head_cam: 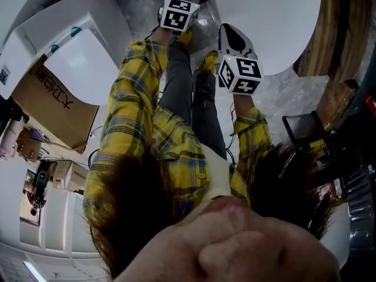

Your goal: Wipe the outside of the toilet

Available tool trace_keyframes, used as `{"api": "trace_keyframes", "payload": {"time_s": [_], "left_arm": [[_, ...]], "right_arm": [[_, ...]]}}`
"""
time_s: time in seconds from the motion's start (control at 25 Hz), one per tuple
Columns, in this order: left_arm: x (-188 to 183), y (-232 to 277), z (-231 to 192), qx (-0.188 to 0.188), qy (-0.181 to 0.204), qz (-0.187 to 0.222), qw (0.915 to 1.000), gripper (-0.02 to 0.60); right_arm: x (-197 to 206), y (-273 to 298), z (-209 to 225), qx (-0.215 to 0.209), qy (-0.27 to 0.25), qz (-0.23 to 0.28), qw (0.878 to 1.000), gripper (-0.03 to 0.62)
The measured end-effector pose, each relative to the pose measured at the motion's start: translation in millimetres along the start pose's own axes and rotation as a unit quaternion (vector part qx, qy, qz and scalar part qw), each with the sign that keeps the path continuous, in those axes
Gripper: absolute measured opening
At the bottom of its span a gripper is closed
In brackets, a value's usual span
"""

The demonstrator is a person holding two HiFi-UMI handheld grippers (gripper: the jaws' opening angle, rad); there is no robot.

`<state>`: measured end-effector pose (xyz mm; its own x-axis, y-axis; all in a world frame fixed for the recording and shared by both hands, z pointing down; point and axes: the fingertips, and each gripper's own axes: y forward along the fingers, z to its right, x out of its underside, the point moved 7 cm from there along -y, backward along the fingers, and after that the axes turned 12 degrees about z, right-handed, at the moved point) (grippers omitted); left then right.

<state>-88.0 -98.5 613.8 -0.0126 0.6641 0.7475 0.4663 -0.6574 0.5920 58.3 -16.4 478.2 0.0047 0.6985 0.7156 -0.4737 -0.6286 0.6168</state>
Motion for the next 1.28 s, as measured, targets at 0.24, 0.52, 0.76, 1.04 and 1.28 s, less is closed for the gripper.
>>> {"api": "trace_keyframes", "payload": {"time_s": [0.24, 0.52, 0.76, 1.04, 1.28], "left_arm": [[19.4, -13.2, 28.1, -0.009, -0.021, -0.003, 0.9997, 0.097], [50.2, -25.9, 56.7, -0.003, -0.023, -0.024, 0.9994, 0.097], [71.2, -33.3, 80.8, 0.001, -0.023, -0.038, 0.999, 0.097], [93.4, -42.2, 110.6, 0.007, -0.025, -0.051, 0.9983, 0.097], [117.1, -49.7, 137.6, 0.024, -0.022, -0.064, 0.9974, 0.097]], "right_arm": [[9.1, -14.9, 2.1, 0.0, 0.002, 0.004, 1.0, 0.026], [23.8, -41.5, 11.8, 0.008, 0.005, 0.007, 1.0, 0.026], [39.9, -64.2, 21.1, 0.016, 0.012, 0.007, 1.0, 0.026], [54.8, -86.3, 24.5, 0.016, 0.013, 0.01, 1.0, 0.025], [68.2, -103.9, 28.0, 0.018, 0.013, 0.013, 1.0, 0.026]]}}
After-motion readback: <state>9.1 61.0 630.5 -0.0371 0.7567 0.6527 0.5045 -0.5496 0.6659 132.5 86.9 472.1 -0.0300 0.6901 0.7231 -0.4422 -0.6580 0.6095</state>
